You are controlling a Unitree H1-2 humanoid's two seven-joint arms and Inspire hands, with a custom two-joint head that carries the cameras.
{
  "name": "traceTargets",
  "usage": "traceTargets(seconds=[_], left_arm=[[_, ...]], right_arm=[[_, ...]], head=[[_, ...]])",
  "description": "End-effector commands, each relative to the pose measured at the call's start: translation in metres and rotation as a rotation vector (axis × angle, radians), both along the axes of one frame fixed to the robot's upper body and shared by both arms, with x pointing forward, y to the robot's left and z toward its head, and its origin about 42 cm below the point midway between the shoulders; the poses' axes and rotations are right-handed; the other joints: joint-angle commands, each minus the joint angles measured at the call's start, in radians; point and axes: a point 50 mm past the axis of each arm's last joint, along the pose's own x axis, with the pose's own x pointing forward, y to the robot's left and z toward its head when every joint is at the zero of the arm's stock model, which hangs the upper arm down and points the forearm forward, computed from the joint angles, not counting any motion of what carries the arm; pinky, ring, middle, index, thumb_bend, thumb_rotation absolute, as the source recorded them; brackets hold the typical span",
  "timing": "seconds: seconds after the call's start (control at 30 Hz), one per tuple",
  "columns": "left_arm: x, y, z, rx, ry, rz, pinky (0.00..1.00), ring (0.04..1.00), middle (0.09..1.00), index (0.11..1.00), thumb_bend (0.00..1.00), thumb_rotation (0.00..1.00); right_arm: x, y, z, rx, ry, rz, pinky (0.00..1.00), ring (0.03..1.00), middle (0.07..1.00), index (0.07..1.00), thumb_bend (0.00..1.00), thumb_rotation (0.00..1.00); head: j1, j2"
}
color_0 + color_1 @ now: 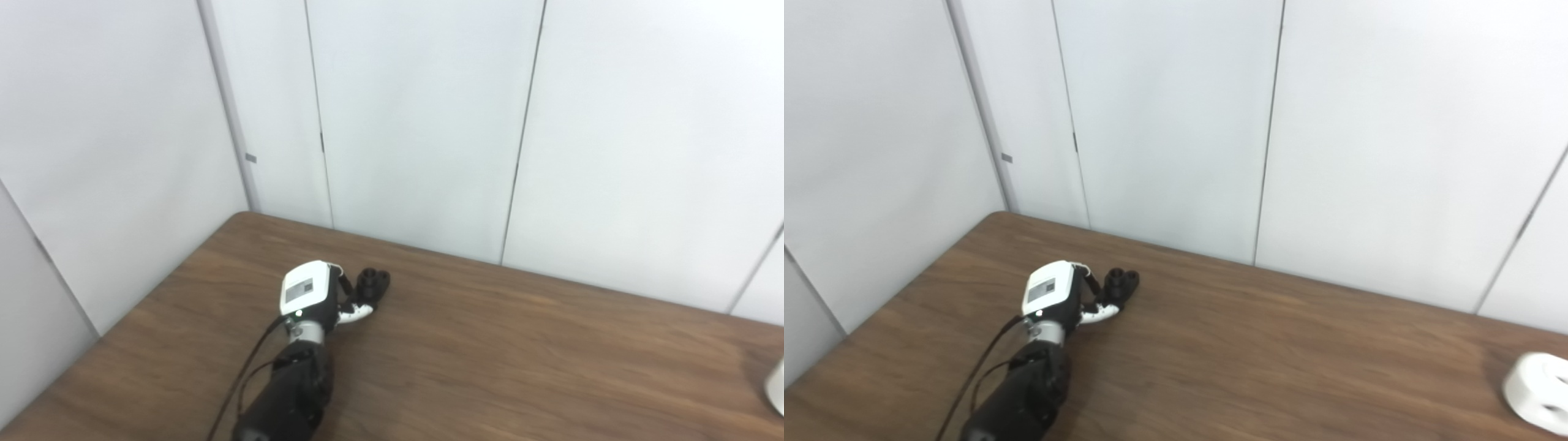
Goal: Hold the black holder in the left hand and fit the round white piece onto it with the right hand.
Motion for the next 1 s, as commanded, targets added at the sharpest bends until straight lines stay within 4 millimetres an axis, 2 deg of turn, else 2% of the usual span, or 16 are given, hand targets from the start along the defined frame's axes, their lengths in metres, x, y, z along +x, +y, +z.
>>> traceTargets(seconds=[0.0,0.13,0.2,0.3,0.43,0.63,0.7,0.8,0.9,0.97], left_arm=[[0.001,-0.019,0.011,-0.012,0.002,-0.121,0.94,0.873,0.822,0.483,0.52,0.05],[-0.003,-0.034,0.018,-0.020,0.000,-0.215,0.94,0.887,0.830,0.483,0.52,0.05],[-0.007,-0.045,0.022,-0.008,-0.013,-0.283,0.87,0.870,0.814,0.482,0.52,0.05],[-0.016,-0.064,0.029,0.009,-0.011,-0.373,0.81,0.855,0.807,0.482,0.52,0.05],[-0.028,-0.080,0.035,0.009,-0.009,-0.458,0.86,0.868,0.814,0.482,0.52,0.05],[-0.048,-0.101,0.040,0.002,-0.027,-0.578,0.85,0.860,0.815,0.481,0.52,0.05],[-0.054,-0.109,0.039,-0.004,-0.040,-0.610,0.82,0.856,0.809,0.481,0.52,0.05],[-0.063,-0.120,0.038,-0.027,-0.050,-0.648,0.79,0.847,0.803,0.481,0.52,0.05],[-0.069,-0.130,0.038,-0.048,-0.041,-0.676,0.85,0.863,0.813,0.481,0.52,0.05],[-0.071,-0.135,0.037,-0.048,-0.042,-0.696,0.83,0.857,0.810,0.481,0.52,0.05]], right_arm=[[0.006,0.005,0.007,0.002,-0.044,0.004,0.83,0.892,0.936,0.970,0.64,1.00],[0.008,0.007,0.007,0.003,-0.046,0.002,0.83,0.887,0.931,0.969,0.63,1.00],[0.009,0.007,0.007,0.009,-0.050,0.018,0.85,0.893,0.935,0.984,0.61,1.00],[0.010,0.008,0.007,0.019,-0.052,0.032,0.84,0.881,0.928,0.980,0.60,1.00],[0.011,0.011,0.009,0.021,-0.050,0.034,0.84,0.871,0.925,0.970,0.61,0.97],[0.012,0.021,0.015,-0.008,-0.059,0.019,0.72,0.800,0.872,0.926,0.72,0.93],[0.012,0.023,0.017,-0.017,-0.066,0.013,0.70,0.790,0.862,0.915,0.73,0.92],[0.012,0.029,0.020,-0.024,-0.080,0.009,0.67,0.771,0.845,0.898,0.72,0.91],[0.014,0.033,0.023,-0.031,-0.089,0.010,0.65,0.766,0.840,0.890,0.71,0.90],[0.015,0.037,0.025,-0.038,-0.093,0.008,0.64,0.764,0.836,0.887,0.70,0.90]], head=[[-0.008,0.002],[-0.042,0.005],[-0.055,0.008],[-0.082,0.014],[-0.127,0.025],[-0.208,0.048],[-0.233,0.057],[-0.275,0.071],[-0.314,0.088],[-0.335,0.096]])
